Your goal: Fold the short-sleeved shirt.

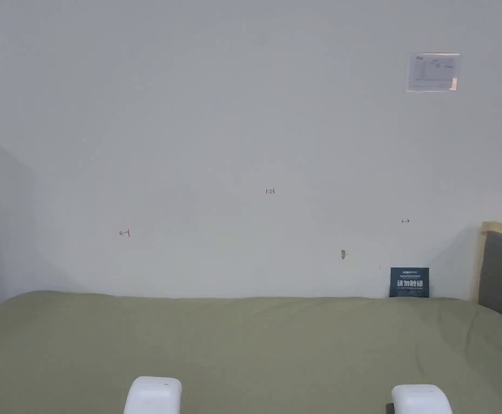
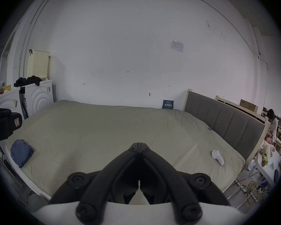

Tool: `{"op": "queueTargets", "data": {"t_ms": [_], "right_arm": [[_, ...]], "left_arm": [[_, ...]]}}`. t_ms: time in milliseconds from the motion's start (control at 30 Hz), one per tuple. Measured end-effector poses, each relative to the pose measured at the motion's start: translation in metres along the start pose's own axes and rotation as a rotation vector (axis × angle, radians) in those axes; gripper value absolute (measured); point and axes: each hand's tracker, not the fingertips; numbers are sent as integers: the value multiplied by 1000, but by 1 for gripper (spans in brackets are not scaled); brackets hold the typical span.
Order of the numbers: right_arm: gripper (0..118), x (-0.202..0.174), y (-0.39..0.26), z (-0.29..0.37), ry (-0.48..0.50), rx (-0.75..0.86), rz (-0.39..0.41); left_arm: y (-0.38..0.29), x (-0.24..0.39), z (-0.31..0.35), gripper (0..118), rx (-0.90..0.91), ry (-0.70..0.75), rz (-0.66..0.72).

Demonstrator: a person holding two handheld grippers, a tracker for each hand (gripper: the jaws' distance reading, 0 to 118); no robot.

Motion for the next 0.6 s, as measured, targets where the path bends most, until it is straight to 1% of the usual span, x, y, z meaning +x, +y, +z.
{"op": "queueTargets", "data": {"t_ms": [133,300,333,367,400,433,467,500,533,600], "right_arm": [[1,-1,7,4,5,23,3],[2,-3,17,9,3,43,2],[10,-3,19,10,1,38,-2],[34,-2,22,11,2,27,-7],[71,0,24,11,9,17,-25],[105,1,26,10,14,-4,-37],[112,3,26,13,26,29,-53],[114,2,28,15,12,48,-46],[115,1,30,15,-6,46,-32],[118,2,36,14,18,36,-24]], "left_arm": [[11,0,12,0,51,-2,9],[20,-1,17,0,70,-14,21],[21,-1,17,4,73,-11,24],[21,-1,18,11,80,-6,29],[21,-2,17,20,92,-1,35],[23,-3,18,53,93,-5,38],[26,-3,17,80,88,-9,43],[28,-3,17,98,85,-9,43],[29,-3,17,107,94,-6,46],[34,-3,20,107,112,-5,46]]}}
